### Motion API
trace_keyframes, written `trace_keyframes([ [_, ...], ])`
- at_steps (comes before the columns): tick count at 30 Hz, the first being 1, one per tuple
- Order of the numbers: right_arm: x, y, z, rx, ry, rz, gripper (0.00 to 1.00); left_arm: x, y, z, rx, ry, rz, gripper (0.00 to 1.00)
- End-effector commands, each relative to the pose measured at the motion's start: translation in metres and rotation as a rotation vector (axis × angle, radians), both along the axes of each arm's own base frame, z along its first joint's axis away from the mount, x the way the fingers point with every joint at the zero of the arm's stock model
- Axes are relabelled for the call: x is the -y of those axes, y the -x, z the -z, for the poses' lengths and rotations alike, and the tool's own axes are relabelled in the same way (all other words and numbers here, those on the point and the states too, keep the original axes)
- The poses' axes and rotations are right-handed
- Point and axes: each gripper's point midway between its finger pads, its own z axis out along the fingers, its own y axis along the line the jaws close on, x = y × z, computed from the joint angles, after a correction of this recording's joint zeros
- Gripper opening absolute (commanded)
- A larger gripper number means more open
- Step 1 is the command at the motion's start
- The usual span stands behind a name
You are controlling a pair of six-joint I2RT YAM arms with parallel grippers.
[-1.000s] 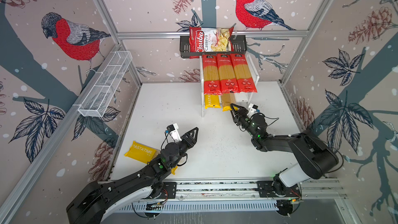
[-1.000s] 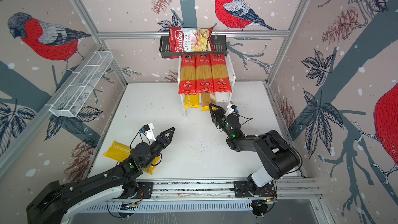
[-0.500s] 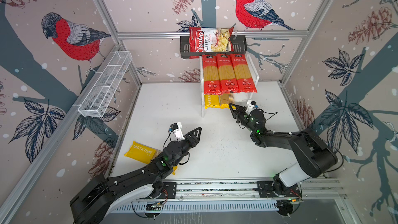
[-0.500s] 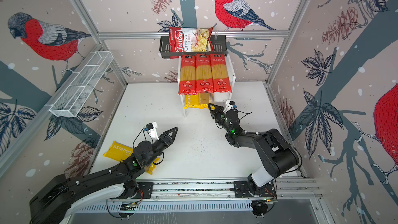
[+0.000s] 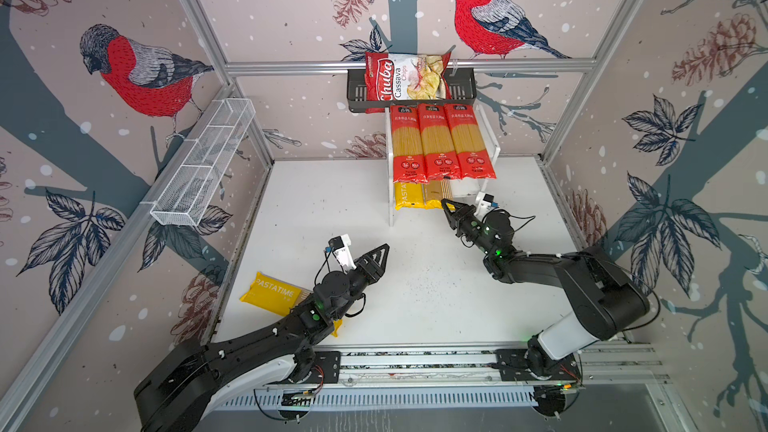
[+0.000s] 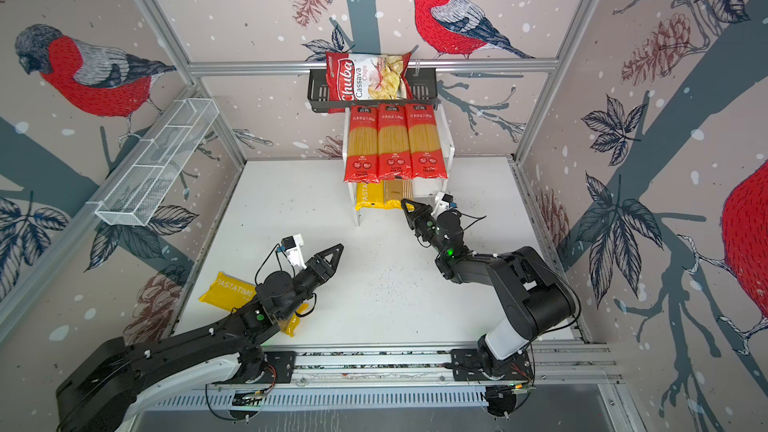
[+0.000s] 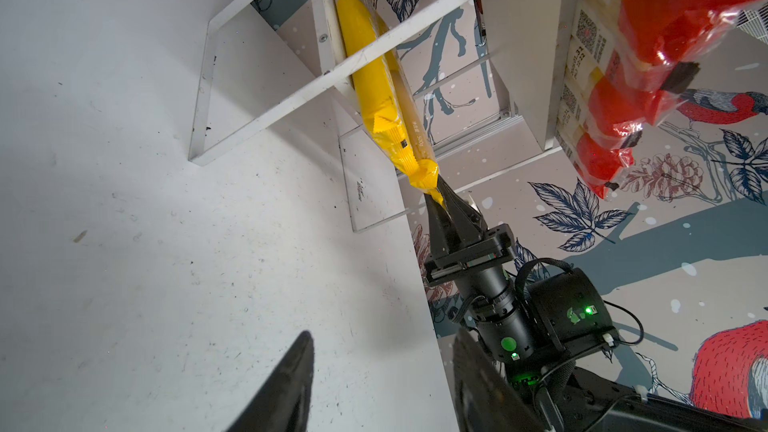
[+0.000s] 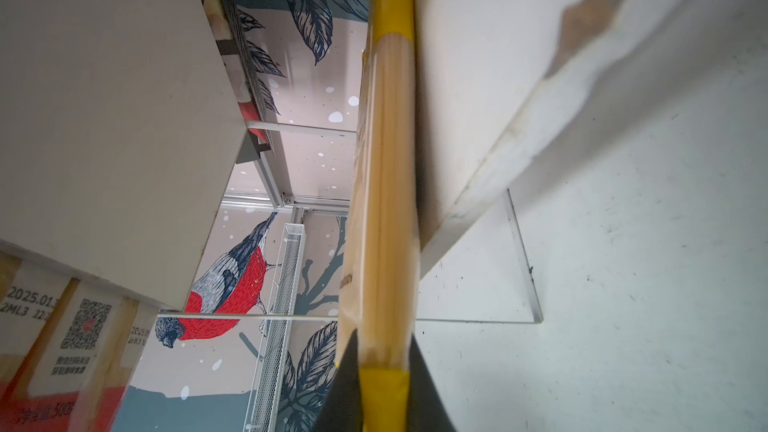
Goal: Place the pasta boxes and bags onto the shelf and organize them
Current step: 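Push the bag under the shelf with the right gripper while the left withdraws, then move the right gripper to the last yellow bag on the table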
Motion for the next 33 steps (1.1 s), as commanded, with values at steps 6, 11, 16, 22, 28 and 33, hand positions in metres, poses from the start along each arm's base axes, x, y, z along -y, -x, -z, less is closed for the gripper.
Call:
trace_keyframes([
  [6, -0.005, 0.034, -0.006, 0.009, 0.058, -0.074, 0.58, -0.007, -0.008, -0.011, 0.006, -0.213, 0.025, 0.65],
  [11, -0.021, 0.077, 0.028, -0.076, 0.141, -0.149, 0.57, -0.036, -0.011, 0.01, -0.11, -0.359, -0.036, 0.62],
  [16, -0.078, 0.131, 0.052, -0.059, 0.344, -0.35, 0.46, -0.087, -0.009, 0.029, -0.223, -0.539, -0.2, 0.63],
  [22, -0.168, 0.192, 0.083, 0.03, 0.579, -0.733, 0.36, -0.153, 0.006, 0.049, -0.337, -0.508, -0.447, 0.63],
  [28, -0.236, 0.24, 0.11, 0.092, 0.705, -1.002, 0.37, -0.204, 0.027, 0.032, -0.323, -0.535, -0.653, 0.63],
  [33, -0.264, 0.26, 0.134, 0.083, 0.738, -1.117, 0.38, -0.196, 0.024, 0.03, -0.31, -0.535, -0.612, 0.63],
])
